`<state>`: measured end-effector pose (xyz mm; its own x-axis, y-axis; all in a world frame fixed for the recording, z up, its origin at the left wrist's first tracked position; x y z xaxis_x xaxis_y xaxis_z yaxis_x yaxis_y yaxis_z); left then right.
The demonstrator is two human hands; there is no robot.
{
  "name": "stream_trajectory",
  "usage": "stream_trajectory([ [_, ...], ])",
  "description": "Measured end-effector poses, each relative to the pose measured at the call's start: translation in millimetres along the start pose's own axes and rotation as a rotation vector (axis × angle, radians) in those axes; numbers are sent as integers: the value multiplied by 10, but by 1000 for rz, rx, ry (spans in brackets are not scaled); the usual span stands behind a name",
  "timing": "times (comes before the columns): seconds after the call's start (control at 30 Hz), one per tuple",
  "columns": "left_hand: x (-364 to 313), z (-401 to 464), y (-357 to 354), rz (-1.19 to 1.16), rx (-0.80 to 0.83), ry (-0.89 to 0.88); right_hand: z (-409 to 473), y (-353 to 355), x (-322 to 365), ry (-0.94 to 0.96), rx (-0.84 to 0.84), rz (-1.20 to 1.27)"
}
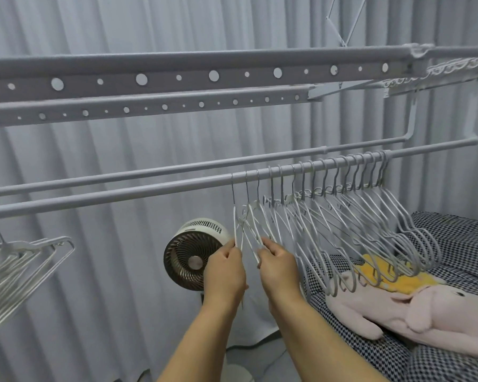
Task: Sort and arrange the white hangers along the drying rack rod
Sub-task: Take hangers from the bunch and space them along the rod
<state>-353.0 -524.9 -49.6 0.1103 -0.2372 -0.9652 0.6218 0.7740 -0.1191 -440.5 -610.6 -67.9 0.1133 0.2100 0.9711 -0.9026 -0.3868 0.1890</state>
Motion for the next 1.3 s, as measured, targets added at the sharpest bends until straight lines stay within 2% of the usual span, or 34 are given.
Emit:
stream_trajectory([
  [0.13, -3, 9, 16, -18, -9, -51, 25, -14, -55, 3, 6, -24],
  [0.33, 98, 58, 10, 63, -26, 14, 21, 12, -56, 11, 4, -68],
  [0.53, 65, 34, 53, 75, -43, -56, -23, 56, -45, 22, -21, -192],
  [0.87, 15, -68, 198, 293, -119, -96, -244, 158, 146, 122, -106, -570],
  [1.1, -138, -108, 401, 312, -168, -78, -347, 77, 515, 284, -211, -461],
  [1.3, -353, -177, 811, 390, -194, -119, -571, -295, 816, 348, -133, -299],
])
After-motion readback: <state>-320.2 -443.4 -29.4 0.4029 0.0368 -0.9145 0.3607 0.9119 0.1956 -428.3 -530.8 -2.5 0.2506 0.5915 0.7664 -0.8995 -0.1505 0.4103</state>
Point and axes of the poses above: each hand's wrist, its own z-axis towards the middle knuckle, its own y-axis out of the back of the hand, x = y × z, the point moved 8 cm from there along z, towards the middle knuckle, and after that the axes turned 14 degrees about -z, right-handed, at the moved point
